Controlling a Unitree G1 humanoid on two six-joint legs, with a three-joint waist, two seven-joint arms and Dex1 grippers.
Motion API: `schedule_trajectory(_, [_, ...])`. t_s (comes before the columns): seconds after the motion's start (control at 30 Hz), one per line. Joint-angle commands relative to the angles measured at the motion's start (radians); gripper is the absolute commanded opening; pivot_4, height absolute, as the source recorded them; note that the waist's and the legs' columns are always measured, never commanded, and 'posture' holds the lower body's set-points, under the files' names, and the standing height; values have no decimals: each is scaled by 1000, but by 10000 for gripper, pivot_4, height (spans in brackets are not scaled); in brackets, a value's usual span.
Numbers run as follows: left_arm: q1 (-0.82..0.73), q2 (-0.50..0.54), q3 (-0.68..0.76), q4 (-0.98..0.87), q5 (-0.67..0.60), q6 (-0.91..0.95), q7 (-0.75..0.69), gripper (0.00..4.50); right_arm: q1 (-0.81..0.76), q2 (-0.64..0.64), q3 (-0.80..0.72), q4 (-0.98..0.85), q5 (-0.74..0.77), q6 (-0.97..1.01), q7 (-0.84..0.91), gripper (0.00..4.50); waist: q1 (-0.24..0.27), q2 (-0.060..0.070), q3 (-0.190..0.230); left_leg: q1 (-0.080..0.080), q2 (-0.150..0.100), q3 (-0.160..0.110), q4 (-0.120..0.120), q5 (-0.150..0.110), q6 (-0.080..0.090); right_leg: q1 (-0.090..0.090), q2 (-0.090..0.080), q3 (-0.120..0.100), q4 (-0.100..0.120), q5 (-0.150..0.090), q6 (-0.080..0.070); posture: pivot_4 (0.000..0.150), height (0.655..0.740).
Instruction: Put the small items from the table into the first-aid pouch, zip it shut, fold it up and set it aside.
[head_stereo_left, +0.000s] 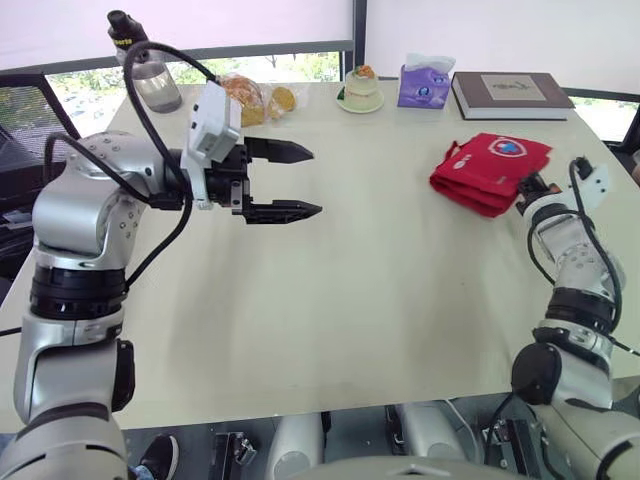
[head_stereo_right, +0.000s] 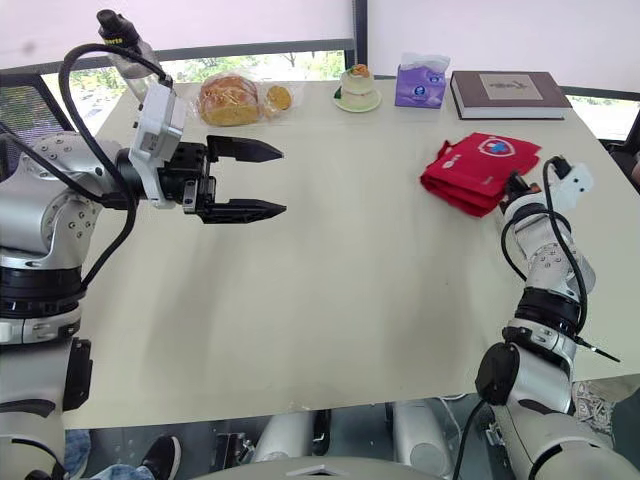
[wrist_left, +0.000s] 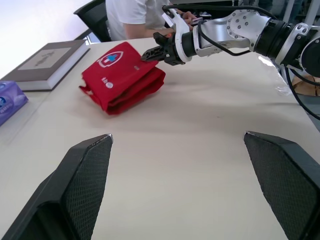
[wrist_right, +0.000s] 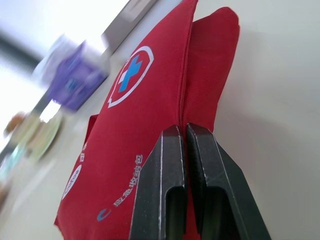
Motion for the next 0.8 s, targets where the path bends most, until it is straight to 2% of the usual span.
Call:
schedule_trajectory(0.03, [-47, -19, 25, 4, -11, -9, 32, 45000, -64, -8, -60, 67, -3, -166, -94, 785, 1, 0, 0, 0, 0, 0, 0, 0, 0, 0, 0, 0, 0, 0, 0, 1500, 7387])
schedule_trajectory(0.17, [-55, -37, 33, 1, -23, 4, 56, 45000, -136, -6, -110, 209, 5, -345, -180, 785, 1, 0, 0, 0, 0, 0, 0, 0, 0, 0, 0, 0, 0, 0, 0, 1500, 7387])
schedule_trajectory(0.3, [-57, -41, 41, 7, -29, 11, 76, 45000, -164, 24, -68, 252, 4, -380, -165, 785, -1, 0, 0, 0, 0, 0, 0, 0, 0, 0, 0, 1, 0, 0, 0, 1500, 7387])
schedule_trajectory(0.63, [-33, -33, 49, 0, -41, 23, 82, 45000, -72, 100, 32, 78, 55, -218, -119, 785, -24, 1, 0, 0, 0, 0, -1, 0, 0, 0, 0, 1, 0, 0, 0, 1500, 7387])
schedule_trajectory(0.73, [-18, -31, 45, 5, -33, 11, 81, 45000, -26, 85, 52, 27, 54, -175, -108, 8810, -25, 1, 0, 0, 0, 0, -1, 0, 0, 0, 0, 1, 0, 0, 0, 1500, 7387])
schedule_trajectory(0.8, [-7, -32, 44, 6, -29, 3, 82, 45000, -4, 75, 59, 0, 63, -148, -98, 17957, -24, 1, 0, 1, 0, 0, -1, 0, 0, 0, 0, 1, 0, 0, 0, 1500, 7387])
